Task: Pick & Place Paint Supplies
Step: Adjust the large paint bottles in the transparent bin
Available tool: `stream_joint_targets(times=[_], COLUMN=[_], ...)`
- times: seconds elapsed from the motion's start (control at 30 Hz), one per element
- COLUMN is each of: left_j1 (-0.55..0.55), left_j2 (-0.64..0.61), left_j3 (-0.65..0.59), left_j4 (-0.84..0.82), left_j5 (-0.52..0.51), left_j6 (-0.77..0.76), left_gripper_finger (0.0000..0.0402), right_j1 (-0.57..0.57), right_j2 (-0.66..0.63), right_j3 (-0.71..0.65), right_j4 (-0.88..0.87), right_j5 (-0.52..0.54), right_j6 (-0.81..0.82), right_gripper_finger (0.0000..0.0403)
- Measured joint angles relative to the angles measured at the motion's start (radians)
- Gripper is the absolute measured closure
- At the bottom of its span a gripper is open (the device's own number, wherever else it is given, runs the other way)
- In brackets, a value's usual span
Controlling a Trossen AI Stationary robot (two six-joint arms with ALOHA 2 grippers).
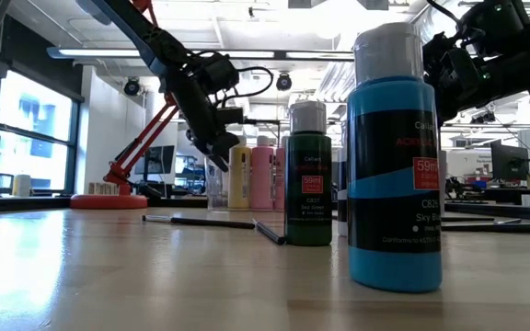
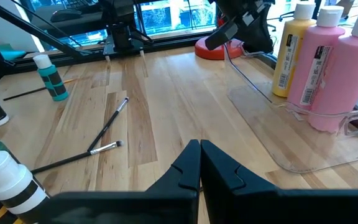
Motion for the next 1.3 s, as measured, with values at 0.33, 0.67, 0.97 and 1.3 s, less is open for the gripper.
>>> stream_joint_targets(times=[0.33,0.67,0.97,1.3], left_j1=[0.000,0.000,0.000,0.000], left_j2=[0.000,0.000,0.000,0.000], left_j3=[0.000,0.000,0.000,0.000], left_j4=[0.003,0.004,-0.011,-0.023], left_j5=[0.002,0.032,0.040,0.082], left_j6=[-0.011,-0.015,-0.033,-0.041], left_gripper_finger=[0.0402,0.0402,0.0402,0.0402], right_j1=[0.000,-0.001,0.000,0.000], right_j2=[0.000,0.000,0.000,0.000], right_j3=[0.000,0.000,0.000,0.000], right_j4=[0.126,0.125,0.121,0.108], right_j5=[0.055,0.081,0.078,0.078], right_j6=[0.008,0.051,0.027,0.027], right_gripper_finger=[0.0401,0.0401,0.0401,0.0401])
